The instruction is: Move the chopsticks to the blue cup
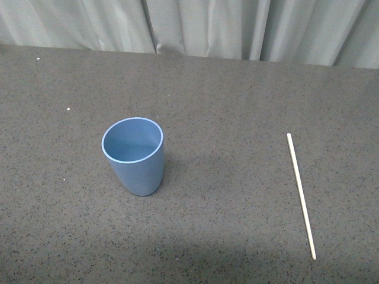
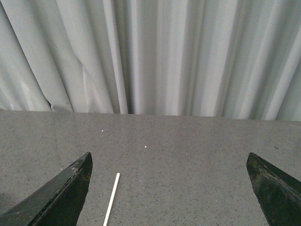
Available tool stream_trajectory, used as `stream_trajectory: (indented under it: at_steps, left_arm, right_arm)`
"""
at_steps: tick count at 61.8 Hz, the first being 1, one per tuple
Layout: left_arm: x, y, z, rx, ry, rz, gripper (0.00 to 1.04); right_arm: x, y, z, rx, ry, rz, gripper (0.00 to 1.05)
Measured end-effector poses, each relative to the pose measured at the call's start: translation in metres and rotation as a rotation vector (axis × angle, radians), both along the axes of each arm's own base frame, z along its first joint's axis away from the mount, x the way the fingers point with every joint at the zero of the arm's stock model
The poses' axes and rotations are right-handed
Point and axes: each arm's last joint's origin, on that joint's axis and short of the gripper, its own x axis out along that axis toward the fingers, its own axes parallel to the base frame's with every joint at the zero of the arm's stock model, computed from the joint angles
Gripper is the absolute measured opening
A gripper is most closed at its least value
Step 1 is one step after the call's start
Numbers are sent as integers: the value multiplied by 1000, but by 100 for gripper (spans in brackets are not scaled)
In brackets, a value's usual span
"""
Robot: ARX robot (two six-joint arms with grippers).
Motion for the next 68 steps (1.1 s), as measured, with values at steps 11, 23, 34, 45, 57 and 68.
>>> stream_trajectory:
  at_steps: [11,23,34,45,57,68]
  left_arm:
    - [0,0,0,0,0,0,98]
    - [0,0,0,0,0,0,98]
    - [0,0,0,0,0,0,98]
    - [0,0,0,0,0,0,98]
    - [0,0,0,0,0,2,98]
    - [0,0,0,0,0,0,98]
  right_arm:
    - [0,0,0,0,0,0,95]
    - [0,0,0,0,0,0,95]
    - [0,0,0,0,0,0,95]
    - [0,0,0,0,0,0,95]
    - [9,-1,1,-249,218,-135,95]
    - [55,8,3,-313,444,20,95]
